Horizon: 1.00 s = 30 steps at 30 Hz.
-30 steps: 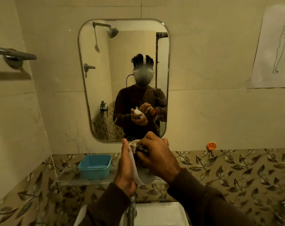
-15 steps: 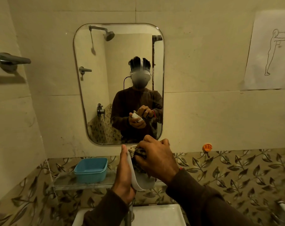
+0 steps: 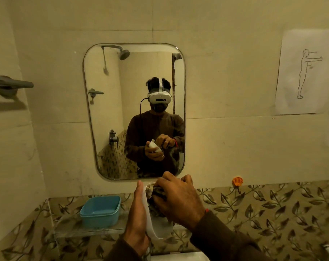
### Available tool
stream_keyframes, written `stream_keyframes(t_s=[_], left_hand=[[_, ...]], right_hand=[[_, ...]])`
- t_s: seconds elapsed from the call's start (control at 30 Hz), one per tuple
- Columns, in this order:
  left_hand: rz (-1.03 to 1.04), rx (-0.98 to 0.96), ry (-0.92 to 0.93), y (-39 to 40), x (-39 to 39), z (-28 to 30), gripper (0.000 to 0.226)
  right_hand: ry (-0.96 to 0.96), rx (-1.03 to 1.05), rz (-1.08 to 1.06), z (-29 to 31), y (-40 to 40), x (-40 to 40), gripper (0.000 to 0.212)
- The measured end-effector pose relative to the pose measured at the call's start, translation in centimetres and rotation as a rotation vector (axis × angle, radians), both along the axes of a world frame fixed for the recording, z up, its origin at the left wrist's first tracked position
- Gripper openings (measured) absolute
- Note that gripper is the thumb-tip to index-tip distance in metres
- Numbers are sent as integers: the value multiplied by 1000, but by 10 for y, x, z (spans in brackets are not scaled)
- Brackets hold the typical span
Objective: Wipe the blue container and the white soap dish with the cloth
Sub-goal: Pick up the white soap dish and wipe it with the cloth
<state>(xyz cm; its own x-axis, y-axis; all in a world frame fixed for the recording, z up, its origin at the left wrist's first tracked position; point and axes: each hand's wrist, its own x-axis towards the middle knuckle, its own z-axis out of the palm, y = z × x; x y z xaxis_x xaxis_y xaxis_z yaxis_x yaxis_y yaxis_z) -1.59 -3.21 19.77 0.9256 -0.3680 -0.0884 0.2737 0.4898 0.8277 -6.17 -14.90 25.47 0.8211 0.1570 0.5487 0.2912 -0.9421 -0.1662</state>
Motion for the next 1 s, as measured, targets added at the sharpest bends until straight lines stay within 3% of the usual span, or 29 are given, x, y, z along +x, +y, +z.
stream_keyframes(t_s=[0.2,0.43,0.63,0.8,1.0], left_hand=[[-7,-76,91,-1,-1,3,95],[47,-19,-64,5,1,9,72],[212,8,-119,15,8,29,60],[192,0,-61,12,5,23,60],[130,-19,-59,10,7,17,63]], right_hand=[[-36,-69,-11,4,3,0,31],[-147,-176,-37,5,13,-5,40],[-5,-261,4,-3,22,-15,34],[208,-258,106,-1,24,-19,24],[319,-4,186,-7,20,-21,16]])
